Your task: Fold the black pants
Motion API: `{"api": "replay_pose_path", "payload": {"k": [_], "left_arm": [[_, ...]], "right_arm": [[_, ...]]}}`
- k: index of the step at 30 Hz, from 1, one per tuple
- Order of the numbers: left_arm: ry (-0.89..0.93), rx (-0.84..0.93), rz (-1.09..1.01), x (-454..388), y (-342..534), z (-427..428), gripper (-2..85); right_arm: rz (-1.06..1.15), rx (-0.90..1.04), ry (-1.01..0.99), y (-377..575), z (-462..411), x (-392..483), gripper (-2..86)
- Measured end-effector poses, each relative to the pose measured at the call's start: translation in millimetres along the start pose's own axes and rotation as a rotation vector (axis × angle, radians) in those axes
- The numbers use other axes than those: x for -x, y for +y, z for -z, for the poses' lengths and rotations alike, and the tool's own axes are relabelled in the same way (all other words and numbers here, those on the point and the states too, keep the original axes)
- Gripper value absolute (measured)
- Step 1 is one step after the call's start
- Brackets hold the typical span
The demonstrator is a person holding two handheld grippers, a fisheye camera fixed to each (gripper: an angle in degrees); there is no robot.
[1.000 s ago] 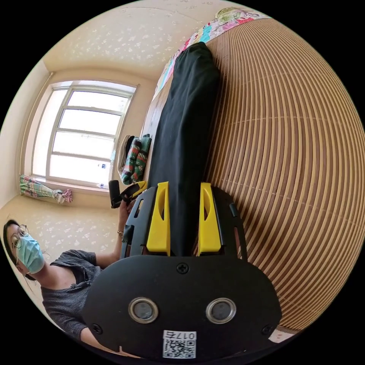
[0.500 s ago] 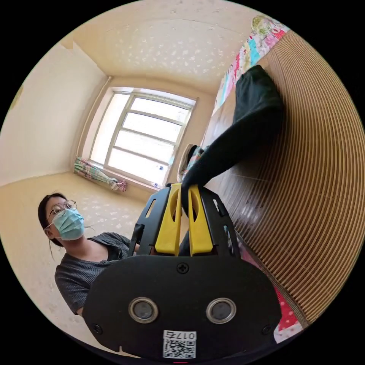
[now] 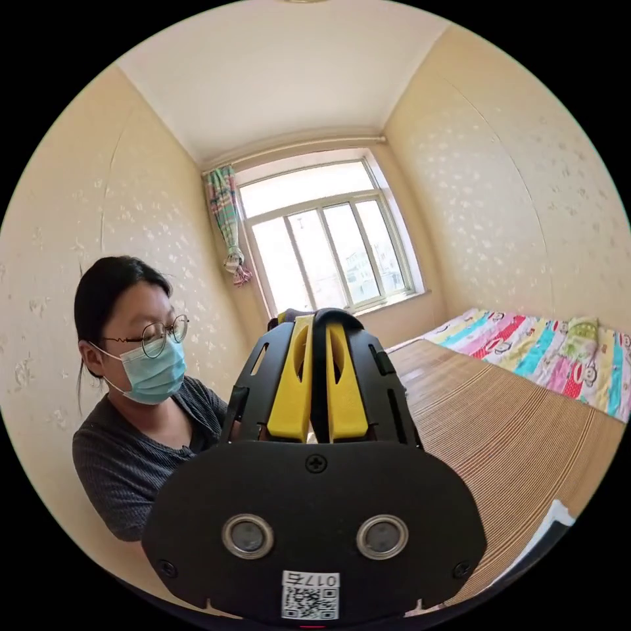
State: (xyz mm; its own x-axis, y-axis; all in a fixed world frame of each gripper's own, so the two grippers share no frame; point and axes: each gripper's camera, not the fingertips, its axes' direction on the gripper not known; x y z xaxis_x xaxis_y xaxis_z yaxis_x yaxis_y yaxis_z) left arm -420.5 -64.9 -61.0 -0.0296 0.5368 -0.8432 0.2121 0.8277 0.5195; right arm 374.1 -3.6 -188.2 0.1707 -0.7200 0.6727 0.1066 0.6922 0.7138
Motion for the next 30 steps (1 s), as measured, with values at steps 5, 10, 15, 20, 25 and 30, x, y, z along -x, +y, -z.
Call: {"api": "replay_pose_path", "payload": {"k": [5,10,15,20,25,30], "left_arm": [[-0.045,-0.109,-0.077,-54,-26,-9,1.2],[-0.248,-0.087,0.077,-8,-25,-31,1.0],[-0.510,0.090,0.222,129,-33,-86,1.0],[-0.509,0.218,0.504,255,6,-107,1.1],[-0.628,0.457,0.589,291,106,-113,1.3],[-0.276,0.318,0.665,231,199,-68,1.9]], "right_arm": [[0.006,0.010,0.083,-38,-5,34,1.2],[-0.161,0.049,0.144,-33,-29,-44,1.2],[-0.494,0.118,0.175,-34,-65,-204,1.2],[-0.707,0.208,0.312,34,-106,-325,1.5],[-0.771,0.241,0.278,134,-117,-345,1.8],[-0.580,0.157,0.113,212,-85,-264,2.2]]}}
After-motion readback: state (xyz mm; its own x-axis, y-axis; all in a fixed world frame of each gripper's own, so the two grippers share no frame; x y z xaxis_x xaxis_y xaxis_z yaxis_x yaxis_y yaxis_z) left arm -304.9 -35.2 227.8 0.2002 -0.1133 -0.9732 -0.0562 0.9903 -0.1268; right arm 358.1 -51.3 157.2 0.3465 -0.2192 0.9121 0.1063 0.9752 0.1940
